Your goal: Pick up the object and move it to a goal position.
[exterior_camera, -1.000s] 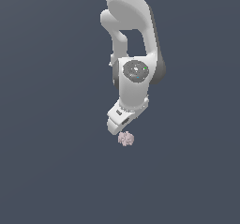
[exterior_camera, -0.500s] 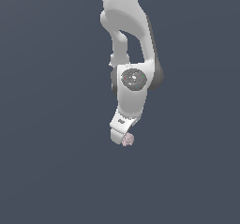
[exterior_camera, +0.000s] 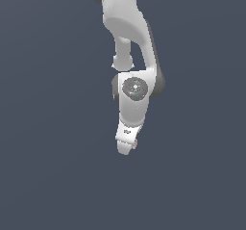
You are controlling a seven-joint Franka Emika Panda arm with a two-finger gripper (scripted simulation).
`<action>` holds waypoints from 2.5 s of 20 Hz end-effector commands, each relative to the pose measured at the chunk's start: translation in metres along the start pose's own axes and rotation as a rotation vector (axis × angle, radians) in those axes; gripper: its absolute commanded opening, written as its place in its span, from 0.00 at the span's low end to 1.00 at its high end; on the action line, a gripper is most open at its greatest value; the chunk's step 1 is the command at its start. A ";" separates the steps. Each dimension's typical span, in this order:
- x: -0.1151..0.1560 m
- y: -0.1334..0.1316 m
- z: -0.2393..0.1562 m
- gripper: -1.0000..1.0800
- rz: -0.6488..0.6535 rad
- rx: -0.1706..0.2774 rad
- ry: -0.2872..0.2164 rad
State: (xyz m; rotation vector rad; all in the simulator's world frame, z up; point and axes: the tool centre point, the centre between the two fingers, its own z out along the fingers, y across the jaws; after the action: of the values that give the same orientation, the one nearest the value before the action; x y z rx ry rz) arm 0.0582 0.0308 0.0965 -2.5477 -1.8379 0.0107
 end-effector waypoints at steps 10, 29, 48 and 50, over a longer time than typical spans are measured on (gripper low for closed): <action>0.000 0.006 0.007 0.96 -0.111 -0.004 0.005; 0.001 0.006 0.057 0.96 -0.111 -0.004 0.005; -0.019 0.025 0.047 0.00 -0.112 -0.011 0.007; -0.029 0.034 0.044 0.00 -0.112 -0.010 0.007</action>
State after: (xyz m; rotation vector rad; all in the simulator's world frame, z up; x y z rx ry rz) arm 0.0773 0.0020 0.0501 -2.4431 -1.9809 -0.0084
